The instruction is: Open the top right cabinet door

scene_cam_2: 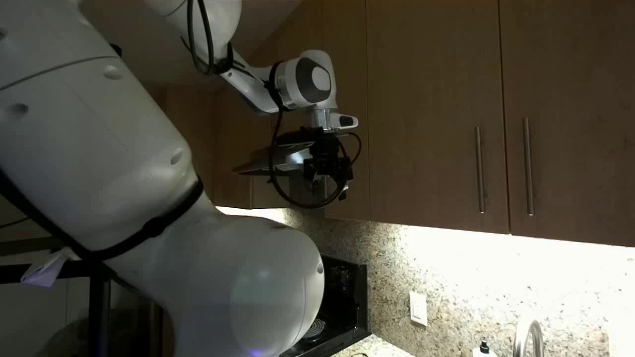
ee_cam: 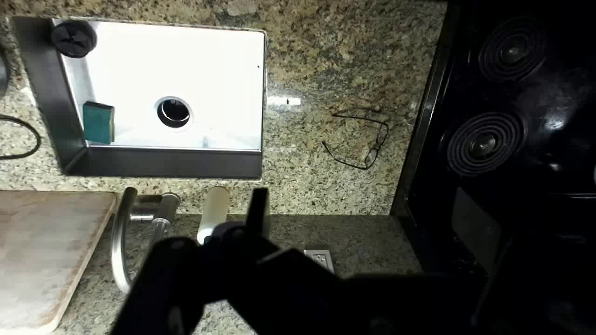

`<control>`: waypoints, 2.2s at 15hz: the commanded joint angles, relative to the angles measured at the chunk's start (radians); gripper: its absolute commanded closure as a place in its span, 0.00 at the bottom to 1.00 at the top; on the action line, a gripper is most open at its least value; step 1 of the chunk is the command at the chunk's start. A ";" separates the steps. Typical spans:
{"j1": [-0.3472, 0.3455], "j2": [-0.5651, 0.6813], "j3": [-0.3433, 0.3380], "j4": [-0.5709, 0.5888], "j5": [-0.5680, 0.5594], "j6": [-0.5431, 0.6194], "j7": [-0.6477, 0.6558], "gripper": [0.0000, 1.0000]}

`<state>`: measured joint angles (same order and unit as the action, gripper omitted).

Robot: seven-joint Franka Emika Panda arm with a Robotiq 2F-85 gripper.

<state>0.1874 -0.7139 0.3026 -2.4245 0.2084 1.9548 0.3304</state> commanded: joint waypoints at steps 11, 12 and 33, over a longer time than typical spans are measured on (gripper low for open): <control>-0.002 0.001 0.001 0.004 -0.003 -0.002 0.007 0.00; -0.010 -0.002 0.008 0.004 -0.011 -0.005 0.022 0.00; -0.190 -0.373 -0.176 -0.178 -0.350 -0.067 -0.138 0.00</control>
<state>0.0243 -0.9955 0.1852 -2.5678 -0.0644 1.9127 0.2968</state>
